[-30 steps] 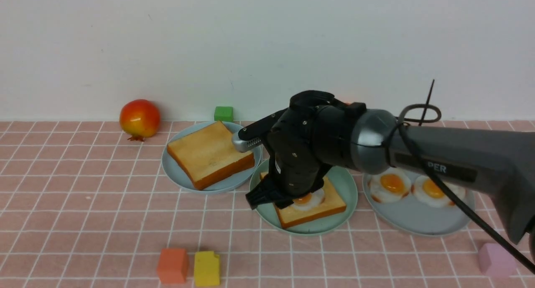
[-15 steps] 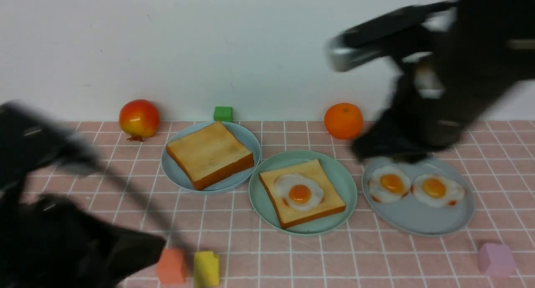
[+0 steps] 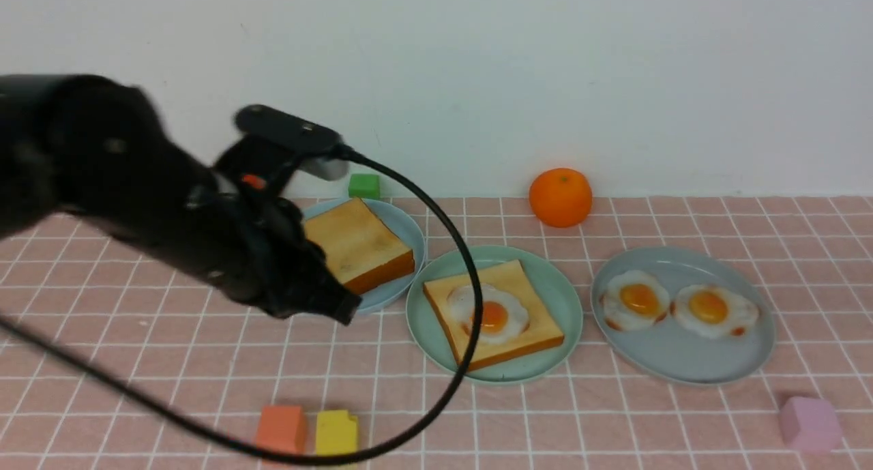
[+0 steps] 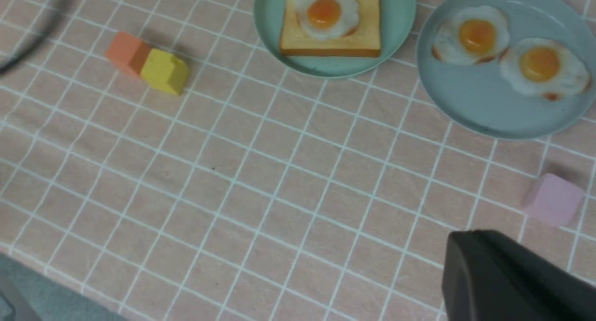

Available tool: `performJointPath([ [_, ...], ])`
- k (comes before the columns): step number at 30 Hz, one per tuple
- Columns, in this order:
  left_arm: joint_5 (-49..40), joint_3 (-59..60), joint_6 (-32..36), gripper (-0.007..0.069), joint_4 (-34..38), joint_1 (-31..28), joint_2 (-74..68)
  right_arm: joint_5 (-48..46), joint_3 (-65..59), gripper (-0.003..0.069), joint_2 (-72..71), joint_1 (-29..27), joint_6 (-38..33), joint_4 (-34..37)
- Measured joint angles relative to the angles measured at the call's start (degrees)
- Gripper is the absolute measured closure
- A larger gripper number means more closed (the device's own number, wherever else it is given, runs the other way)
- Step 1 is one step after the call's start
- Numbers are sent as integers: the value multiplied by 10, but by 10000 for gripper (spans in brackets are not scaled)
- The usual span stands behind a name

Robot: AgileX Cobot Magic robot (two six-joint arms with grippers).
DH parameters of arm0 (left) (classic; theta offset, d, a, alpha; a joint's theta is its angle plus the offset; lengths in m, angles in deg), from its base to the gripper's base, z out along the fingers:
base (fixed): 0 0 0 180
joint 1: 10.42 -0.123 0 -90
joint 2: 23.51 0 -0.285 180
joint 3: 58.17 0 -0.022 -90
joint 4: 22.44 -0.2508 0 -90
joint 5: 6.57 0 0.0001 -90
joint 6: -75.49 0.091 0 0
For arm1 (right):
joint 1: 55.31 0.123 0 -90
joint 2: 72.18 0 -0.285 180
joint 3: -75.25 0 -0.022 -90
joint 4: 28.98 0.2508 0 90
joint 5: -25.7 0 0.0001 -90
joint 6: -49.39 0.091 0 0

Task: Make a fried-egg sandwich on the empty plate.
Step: Use the left arm to grab a slice of bread

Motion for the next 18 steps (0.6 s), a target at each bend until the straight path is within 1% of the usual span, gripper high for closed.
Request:
performJointPath([
  [2, 29, -17, 4, 557, -36, 3, -43, 1, 0, 655, 0, 0, -6, 8],
  [3, 29, -19, 4, 551, -36, 3, -47, 1, 0, 655, 0, 0, -7, 9],
  [4, 43, -28, 4, 518, -51, 4, -64, 1, 0, 655, 0, 0, -8, 13],
  [5, 69, -44, 4, 448, -77, 4, -93, 1, 0, 655, 0, 0, -10, 20],
  [6, 80, -52, 4, 408, -88, 4, -107, 0, 0, 655, 0, 0, -11, 22],
  [10, 114, -73, 6, 288, -127, 4, -156, 0, 0, 653, 0, 0, -11, 26],
  [13, 137, -77, 6, 254, -160, 4, -183, 0, 0, 653, 0, 0, -11, 29],
  [18, 172, -78, 6, 246, -199, 4, -215, 0, 0, 653, 0, 0, -11, 44],
])
